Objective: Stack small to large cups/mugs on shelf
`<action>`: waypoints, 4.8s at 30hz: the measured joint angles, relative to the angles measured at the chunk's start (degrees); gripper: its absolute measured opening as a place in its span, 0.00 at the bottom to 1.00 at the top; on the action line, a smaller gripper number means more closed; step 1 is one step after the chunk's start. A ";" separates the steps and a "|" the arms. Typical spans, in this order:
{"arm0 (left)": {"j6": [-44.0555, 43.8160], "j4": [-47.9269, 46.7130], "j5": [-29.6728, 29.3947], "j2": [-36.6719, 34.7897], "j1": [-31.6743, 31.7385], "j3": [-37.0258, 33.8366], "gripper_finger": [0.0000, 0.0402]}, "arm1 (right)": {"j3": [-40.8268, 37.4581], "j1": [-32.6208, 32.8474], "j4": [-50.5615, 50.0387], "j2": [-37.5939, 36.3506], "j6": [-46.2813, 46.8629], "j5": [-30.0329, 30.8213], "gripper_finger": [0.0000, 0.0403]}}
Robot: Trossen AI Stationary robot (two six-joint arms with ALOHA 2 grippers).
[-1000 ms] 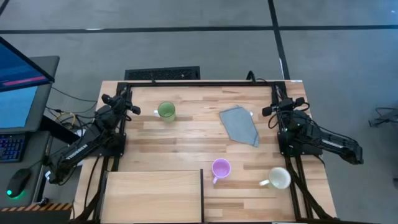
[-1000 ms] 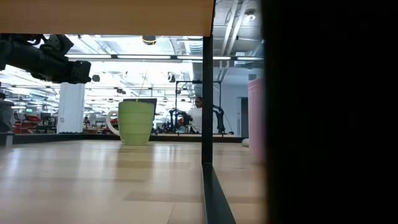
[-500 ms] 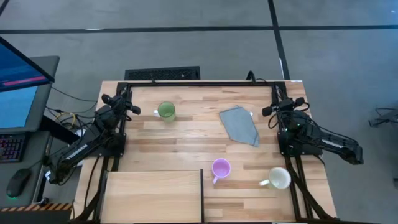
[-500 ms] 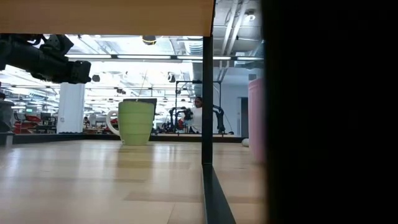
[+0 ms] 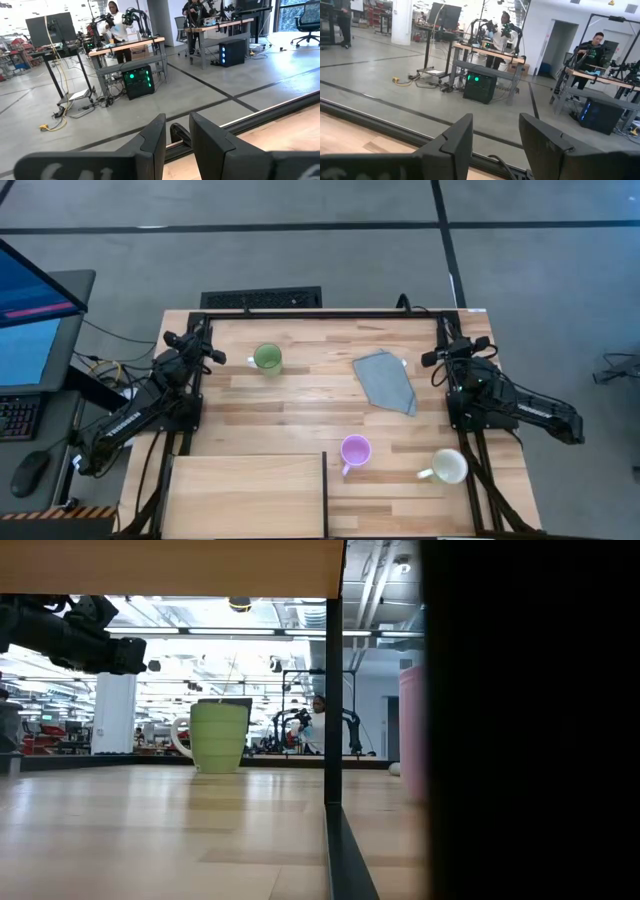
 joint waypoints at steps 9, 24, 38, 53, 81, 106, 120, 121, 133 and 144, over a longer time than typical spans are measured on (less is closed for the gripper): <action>0.00 0.02 0.02 -0.02 0.02 -0.01 0.19 | 0.02 0.00 -0.02 -0.02 0.02 0.02 0.45; 0.00 0.02 0.00 0.01 0.01 -0.01 0.19 | 0.00 0.00 0.00 -0.02 0.02 0.00 0.45; 0.00 0.02 0.00 0.00 0.00 -0.01 0.19 | 0.00 0.00 -0.02 -0.02 0.02 0.02 0.45; 0.00 0.01 0.00 -0.02 0.00 0.00 0.19 | 0.02 0.00 0.00 0.00 0.02 0.00 0.45; 0.00 0.02 0.02 0.01 -0.01 -0.01 0.19 | 0.02 0.00 -0.02 -0.02 0.02 0.00 0.45; 0.00 0.02 0.00 0.01 0.01 0.01 0.19 | 0.02 0.00 0.00 0.00 0.02 0.00 0.45; 0.00 0.02 0.00 0.01 0.01 -0.01 0.19 | 0.01 0.00 -0.01 -0.01 0.01 0.01 0.45; 0.00 0.02 0.02 -0.01 0.02 -0.01 0.19 | 0.01 0.00 0.00 -0.01 0.01 0.00 0.45; 0.00 0.07 0.01 0.00 0.02 -0.01 0.19 | 0.02 0.00 0.00 0.00 0.02 0.00 0.45; -7.24 0.09 0.11 -0.02 0.00 -0.01 0.19 | 0.02 0.00 -0.01 -0.02 0.01 0.01 0.45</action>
